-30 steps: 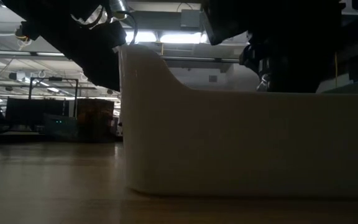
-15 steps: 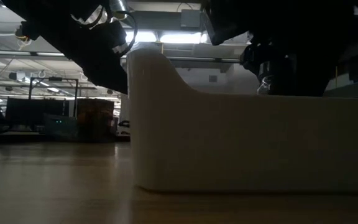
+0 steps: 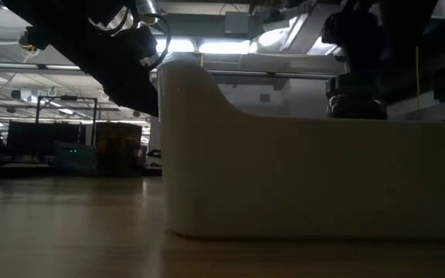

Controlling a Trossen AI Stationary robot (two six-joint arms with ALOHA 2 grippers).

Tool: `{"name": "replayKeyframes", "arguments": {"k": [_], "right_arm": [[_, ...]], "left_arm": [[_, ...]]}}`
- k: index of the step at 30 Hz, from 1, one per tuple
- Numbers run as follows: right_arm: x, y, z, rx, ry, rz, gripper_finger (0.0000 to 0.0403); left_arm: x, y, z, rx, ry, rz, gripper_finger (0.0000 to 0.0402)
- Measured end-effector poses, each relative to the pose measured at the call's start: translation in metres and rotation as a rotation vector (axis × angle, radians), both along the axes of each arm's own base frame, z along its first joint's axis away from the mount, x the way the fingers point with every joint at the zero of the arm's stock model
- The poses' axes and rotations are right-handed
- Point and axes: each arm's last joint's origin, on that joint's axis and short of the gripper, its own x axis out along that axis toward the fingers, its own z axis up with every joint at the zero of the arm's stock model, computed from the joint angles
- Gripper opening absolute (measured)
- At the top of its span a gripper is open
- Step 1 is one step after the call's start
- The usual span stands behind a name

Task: Sort spices by type
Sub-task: Put the seasoning bottle into the bottom white bin

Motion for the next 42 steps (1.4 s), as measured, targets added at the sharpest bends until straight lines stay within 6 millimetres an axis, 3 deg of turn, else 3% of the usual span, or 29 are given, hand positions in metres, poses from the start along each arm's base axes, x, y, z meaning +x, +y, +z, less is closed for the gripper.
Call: {"name": "replayKeyframes", "arguments": {"k": [8,22,30,38,42], "right_arm": [[-0.026,0.005,0.016,-0.058,0.070,-0.051,0.0319],[-0.077,0.047,0.029,-0.176,0.120,-0.190,0.0319],[-0.119,0.059,0.056,-0.167,-0.021,-0.320,0.0319],[-0.178,0.056,0.047,-0.196,-0.002,-0.412,0.0319],[-0.192,0.060,0.045,-0.181,0.025,-0.420,0.0319]], "left_arm": [[0.000,0.000,0.000,-0.001,0.000,0.001,0.0137],[0.000,0.000,0.000,-0.006,-0.002,0.004,0.0137],[0.000,0.000,0.000,-0.019,-0.007,0.013,0.0137],[0.000,0.000,0.000,-0.019,-0.007,0.013,0.0137],[0.000,0.000,0.000,-0.019,-0.007,0.013,0.0137]]}}
